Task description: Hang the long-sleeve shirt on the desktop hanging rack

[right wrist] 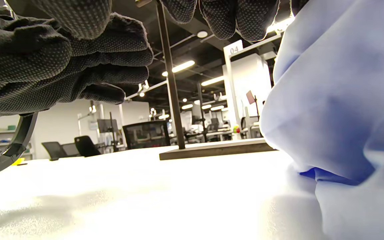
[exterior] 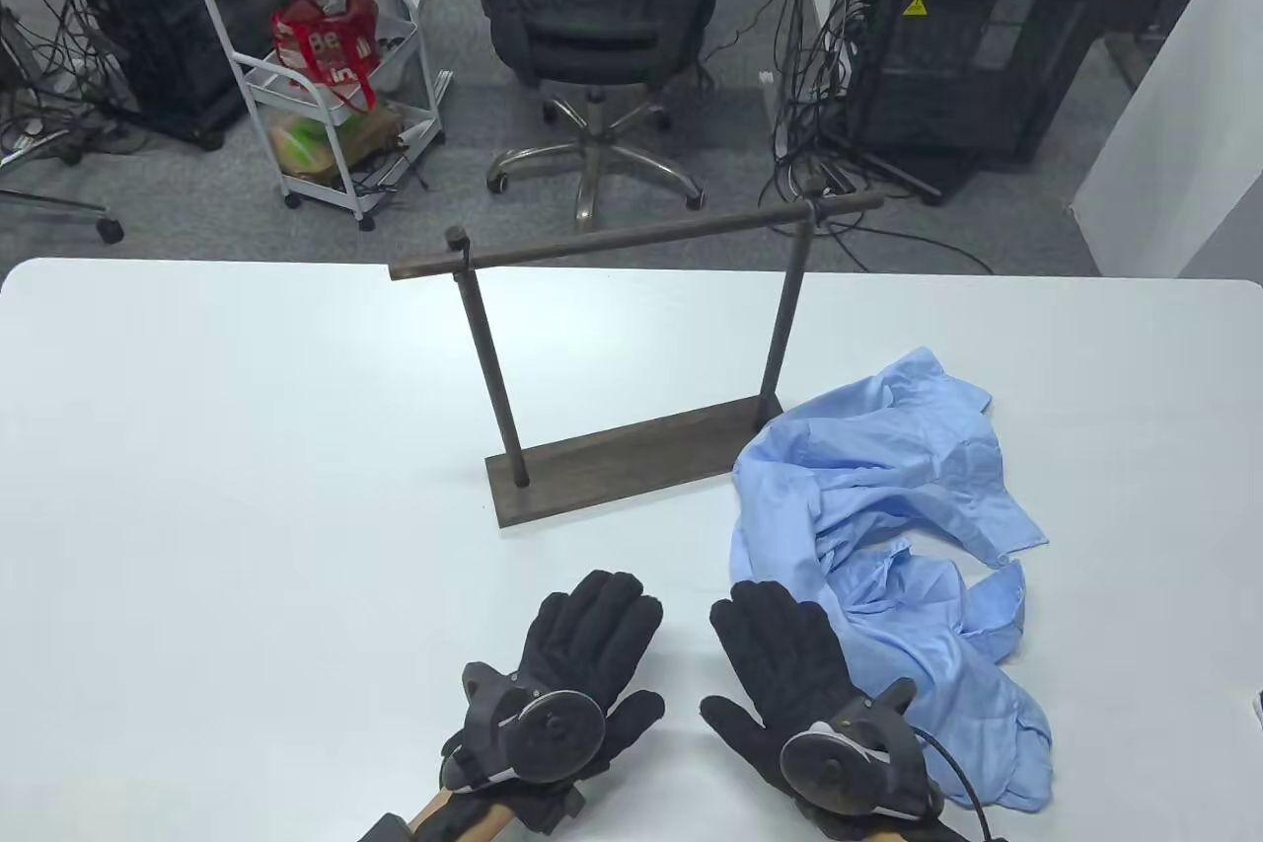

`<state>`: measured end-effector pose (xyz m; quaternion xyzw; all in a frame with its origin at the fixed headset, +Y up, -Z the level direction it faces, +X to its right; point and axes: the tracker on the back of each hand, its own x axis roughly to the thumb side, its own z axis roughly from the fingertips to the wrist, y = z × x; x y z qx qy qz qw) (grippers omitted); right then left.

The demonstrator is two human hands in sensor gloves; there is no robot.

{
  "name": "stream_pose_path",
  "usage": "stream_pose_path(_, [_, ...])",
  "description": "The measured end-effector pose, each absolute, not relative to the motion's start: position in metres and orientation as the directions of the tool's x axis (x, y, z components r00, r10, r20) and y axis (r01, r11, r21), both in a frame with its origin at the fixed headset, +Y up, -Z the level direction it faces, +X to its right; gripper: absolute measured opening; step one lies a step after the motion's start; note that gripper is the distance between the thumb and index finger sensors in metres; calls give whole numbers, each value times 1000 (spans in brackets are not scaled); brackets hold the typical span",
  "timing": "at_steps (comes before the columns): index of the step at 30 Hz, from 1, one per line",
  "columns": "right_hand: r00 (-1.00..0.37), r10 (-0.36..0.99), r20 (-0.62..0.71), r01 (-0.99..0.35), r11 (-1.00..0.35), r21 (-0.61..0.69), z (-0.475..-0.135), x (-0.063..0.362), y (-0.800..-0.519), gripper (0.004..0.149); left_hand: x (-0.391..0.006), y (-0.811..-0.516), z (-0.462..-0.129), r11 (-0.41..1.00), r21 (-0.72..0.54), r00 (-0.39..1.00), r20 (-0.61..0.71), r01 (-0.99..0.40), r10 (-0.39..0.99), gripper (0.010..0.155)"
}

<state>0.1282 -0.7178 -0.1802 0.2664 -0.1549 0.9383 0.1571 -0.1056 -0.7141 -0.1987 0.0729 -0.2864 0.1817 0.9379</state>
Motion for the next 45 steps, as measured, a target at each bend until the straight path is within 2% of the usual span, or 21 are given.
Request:
stream_pose_path(12, [-796,213,566,-419,-869,-262,-176,128,-713,79,-102,-715,-198,927,32,762,581,-373,286,83])
stream_pose_path(18, [-748,161,644,-504,-769,-393,-159,117,-693,75,-105,-711,-194,922,72,772,574,-379,273,83])
stream_pose_path(23, [-810,65,583,-436,-731,-525,-158,98,-667,76,-116,-706,-198,904,109,788,539,-414,296,83])
stream_pose_path(26, [-873,89,479,-377,-746,-549,-176,93,-656,79,-117,-706,-200,898,103,789,527,-428,316,83])
stream_pose_path(28, [-907,127,402,-338,-790,-512,-193,91,-654,83,-115,-707,-199,901,112,793,529,-419,302,83])
stream_pose_path(30, [-954,122,274,-224,-899,-377,-217,91,-657,89,-113,-707,-198,903,110,792,533,-416,299,83])
stream_pose_path(32, [-974,81,210,-133,-960,-245,-245,92,-670,89,-110,-708,-197,905,107,789,538,-411,295,83])
stream_pose_path(35, [-990,17,137,-39,-986,-159,-274,95,-691,87,-110,-709,-197,910,104,792,539,-401,287,83])
stream_pose_path(38, [-997,-80,-4,80,-997,14,-297,106,-711,90,-112,-710,-198,910,96,795,530,-404,297,83])
stream_pose_path(41, [-977,-181,-114,178,-983,39,-309,119,-722,91,-112,-710,-199,910,93,796,525,-404,300,83])
stream_pose_path(45, [-958,-196,-211,152,-966,207,-323,148,-738,97,-111,-710,-199,914,90,798,527,-396,294,83])
